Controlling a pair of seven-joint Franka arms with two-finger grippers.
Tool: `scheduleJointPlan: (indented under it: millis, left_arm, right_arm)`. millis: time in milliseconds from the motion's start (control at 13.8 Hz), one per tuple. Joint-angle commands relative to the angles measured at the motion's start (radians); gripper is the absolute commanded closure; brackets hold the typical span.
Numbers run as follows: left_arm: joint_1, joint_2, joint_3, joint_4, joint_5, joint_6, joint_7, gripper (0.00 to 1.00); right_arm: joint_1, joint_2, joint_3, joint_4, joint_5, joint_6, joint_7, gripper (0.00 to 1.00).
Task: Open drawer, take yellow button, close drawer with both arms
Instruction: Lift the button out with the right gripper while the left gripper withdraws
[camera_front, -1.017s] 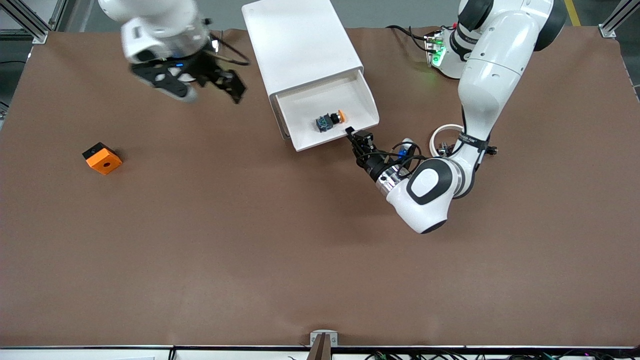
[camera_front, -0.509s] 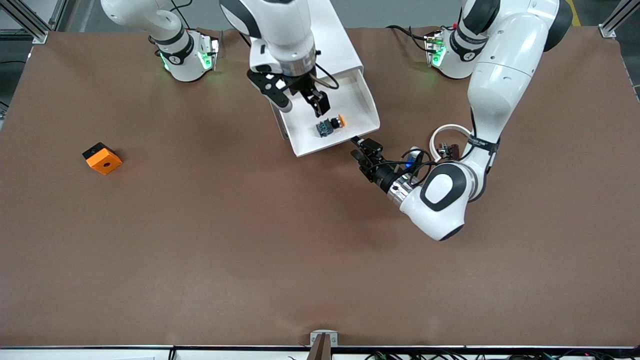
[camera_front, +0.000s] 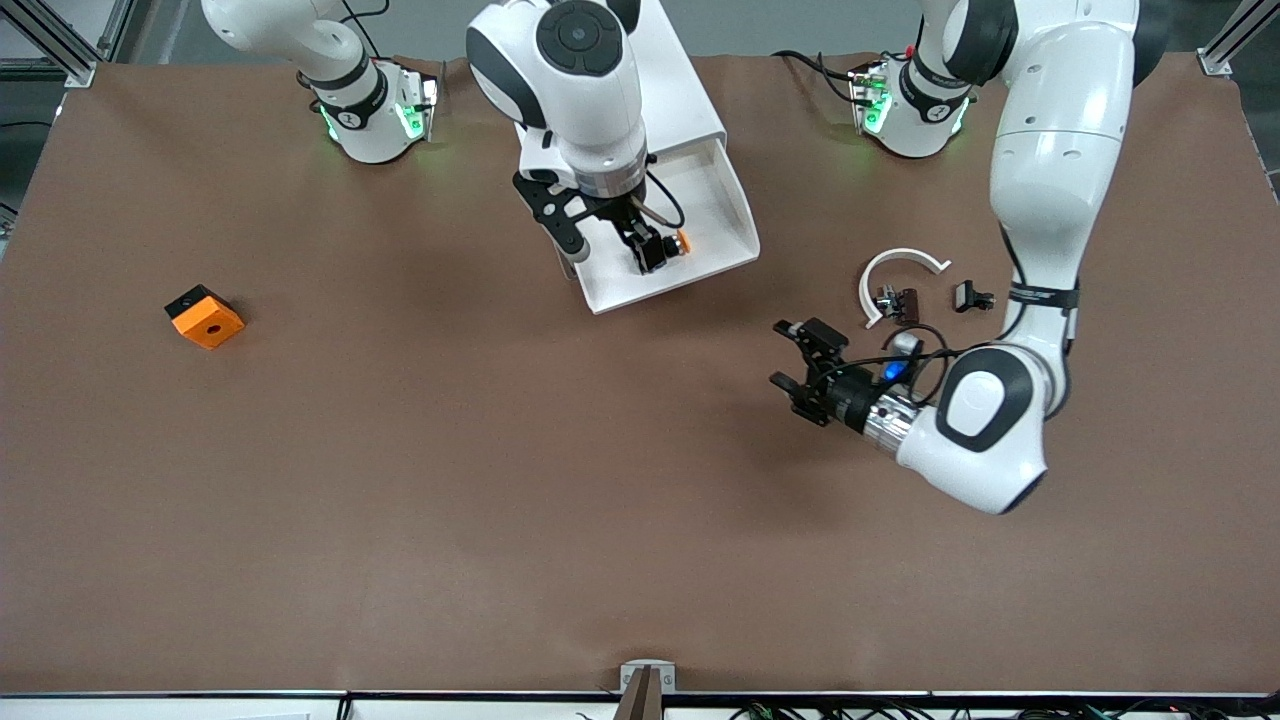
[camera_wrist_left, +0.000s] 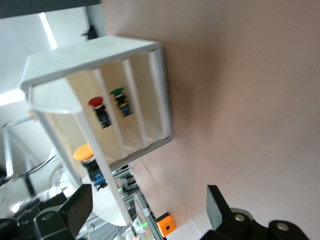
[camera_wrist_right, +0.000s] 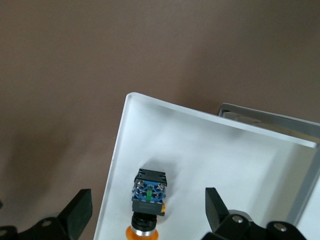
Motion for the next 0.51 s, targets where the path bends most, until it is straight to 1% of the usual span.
scheduleJointPlan:
  millis: [0,145,291,363,436]
  left_arm:
    - [-0.01,-0.043,0.041,0.058,0.09,-0.009,0.093,0.0]
    - [-0.01,-0.092,0.072,0.063,0.144,-0.008,0.211,0.0]
    - [-0.01,-0.161,0.098,0.063,0.236,0.036,0.396,0.0]
    - [-0.012,-0.187,0.125,0.061,0.257,0.038,0.445,0.0]
    - [-0.013,-0.194,0.136,0.061,0.282,0.04,0.476,0.0]
  right_arm:
    - [-0.005,0.076,0.003,0.063,-0.001,-0.005,0.029,0.0]
    - [0.001,0.096,0.002,0.065,-0.003,0.007,0.021,0.0]
    - [0.003,0.113,0.003,0.067,0.0,0.023,0.02,0.0]
    - [0.006,0.119,0.003,0.067,0.002,0.027,0.017,0.0]
    - [0.01,0.121,0.003,0.065,0.002,0.027,0.017,0.0]
